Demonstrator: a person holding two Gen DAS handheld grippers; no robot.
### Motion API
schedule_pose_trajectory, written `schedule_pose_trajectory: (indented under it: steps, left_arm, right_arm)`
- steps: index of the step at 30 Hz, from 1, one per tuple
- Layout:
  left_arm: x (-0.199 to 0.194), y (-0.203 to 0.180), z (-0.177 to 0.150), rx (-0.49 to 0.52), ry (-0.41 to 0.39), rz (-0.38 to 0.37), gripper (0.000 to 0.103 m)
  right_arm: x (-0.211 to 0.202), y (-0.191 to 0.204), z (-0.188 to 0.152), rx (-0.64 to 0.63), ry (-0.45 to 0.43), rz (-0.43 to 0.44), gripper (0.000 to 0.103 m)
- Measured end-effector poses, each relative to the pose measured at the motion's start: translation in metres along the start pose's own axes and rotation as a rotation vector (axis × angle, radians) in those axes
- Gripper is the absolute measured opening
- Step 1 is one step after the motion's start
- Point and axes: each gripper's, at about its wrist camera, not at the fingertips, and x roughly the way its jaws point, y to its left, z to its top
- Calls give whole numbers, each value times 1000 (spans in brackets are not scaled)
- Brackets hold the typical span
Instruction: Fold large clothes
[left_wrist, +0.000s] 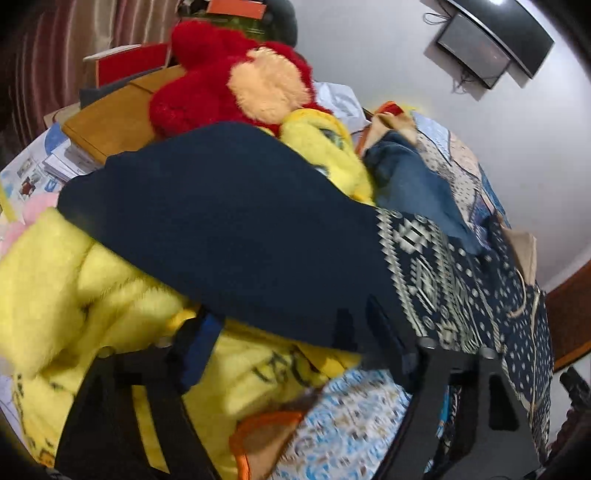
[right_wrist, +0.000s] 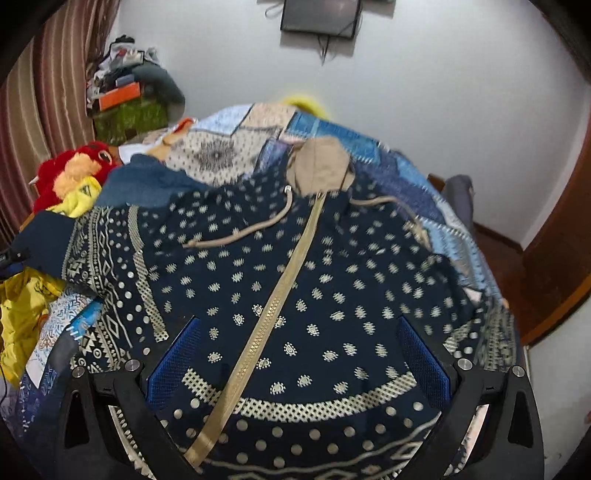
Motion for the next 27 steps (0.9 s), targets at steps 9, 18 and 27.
schedule_pose_trajectory:
  steps: [9, 18, 27]
  left_arm:
    - [-11, -34, 22, 151, -133, 251, 30]
    - [-61, -137, 67, 311, -304, 188, 4]
    - [-79, -324, 60, 506, -275, -178, 3]
  right_arm:
    - [12, -4, -2, 23, 46, 30, 103]
    - [-27, -31, -3, 70, 0, 42, 103]
    - [-62, -85, -16, 154, -40, 31, 103]
